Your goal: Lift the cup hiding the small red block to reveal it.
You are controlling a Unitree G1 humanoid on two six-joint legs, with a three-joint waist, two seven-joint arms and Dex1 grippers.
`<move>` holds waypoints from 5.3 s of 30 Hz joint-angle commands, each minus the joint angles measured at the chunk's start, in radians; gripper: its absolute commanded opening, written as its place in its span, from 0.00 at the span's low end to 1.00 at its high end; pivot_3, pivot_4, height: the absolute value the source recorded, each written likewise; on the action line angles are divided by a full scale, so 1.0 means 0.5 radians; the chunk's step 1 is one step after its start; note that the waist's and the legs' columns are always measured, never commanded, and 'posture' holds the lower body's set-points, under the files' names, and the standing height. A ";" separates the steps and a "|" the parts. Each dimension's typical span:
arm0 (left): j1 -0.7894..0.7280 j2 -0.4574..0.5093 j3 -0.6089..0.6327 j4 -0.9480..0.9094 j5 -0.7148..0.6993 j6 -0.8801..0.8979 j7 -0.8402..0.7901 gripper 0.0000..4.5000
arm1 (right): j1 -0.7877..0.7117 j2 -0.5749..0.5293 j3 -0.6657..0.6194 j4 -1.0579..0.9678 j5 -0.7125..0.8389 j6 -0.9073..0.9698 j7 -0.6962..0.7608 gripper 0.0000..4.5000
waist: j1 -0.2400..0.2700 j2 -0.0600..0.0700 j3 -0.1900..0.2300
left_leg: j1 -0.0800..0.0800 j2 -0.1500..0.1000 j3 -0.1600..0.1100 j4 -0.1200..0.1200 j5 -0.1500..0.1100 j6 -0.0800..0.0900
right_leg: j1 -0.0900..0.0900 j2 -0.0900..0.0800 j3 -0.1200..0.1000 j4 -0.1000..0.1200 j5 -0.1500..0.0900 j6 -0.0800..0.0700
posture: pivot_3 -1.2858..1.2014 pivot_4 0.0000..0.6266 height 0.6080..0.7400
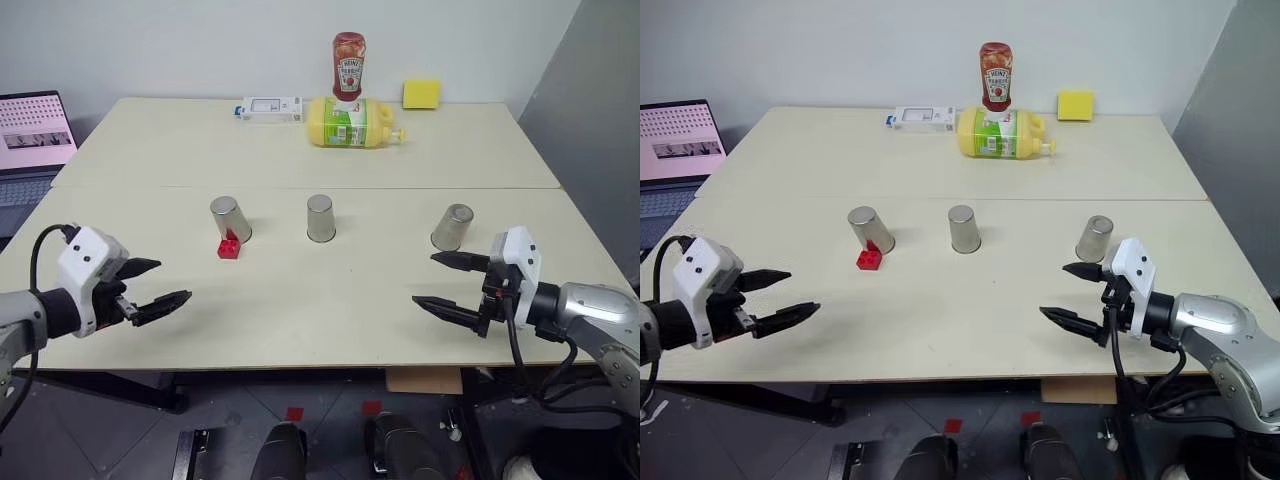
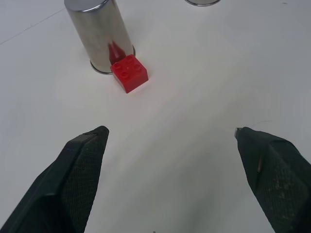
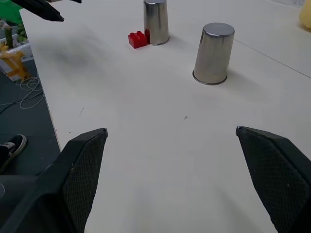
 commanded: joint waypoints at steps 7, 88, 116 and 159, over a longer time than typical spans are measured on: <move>-0.016 0.005 0.052 -0.072 -0.020 0.021 0.038 0.99 | -0.048 -0.013 -0.060 -0.023 0.054 0.019 0.010 1.00 | 0.000 0.000 0.000 | 0.000 0.000 0.000 0.000 0.000 0.000 | 0.000 0.000 0.000 0.000 0.000 0.000 | 0.52 0.24 1.00; -0.237 0.056 -0.108 -0.046 -0.017 0.030 -0.008 0.99 | -0.044 -0.106 -0.098 -0.034 0.159 0.025 0.124 1.00 | 0.000 0.000 0.000 | 0.000 0.000 0.000 0.000 0.000 0.000 | 0.000 0.000 0.000 0.000 0.000 0.000 | 0.52 0.24 1.00; -0.560 0.003 -0.389 0.005 -0.019 -0.017 -0.013 0.99 | -0.761 0.539 0.526 0.349 -0.291 0.151 -0.515 1.00 | -0.012 0.000 0.000 | 0.000 0.000 0.000 0.000 0.000 0.000 | -0.001 0.002 0.000 0.001 0.002 -0.001 | 0.52 0.24 1.00; -0.542 0.017 -0.360 -0.033 0.004 0.008 0.036 1.00 | -2.053 1.608 0.439 3.092 -1.102 -0.816 -0.629 0.59 | -0.049 0.001 0.001 | -0.008 0.000 -0.002 -0.003 0.000 0.000 | -0.009 0.001 -0.002 0.002 0.008 -0.012 | 0.52 0.24 1.00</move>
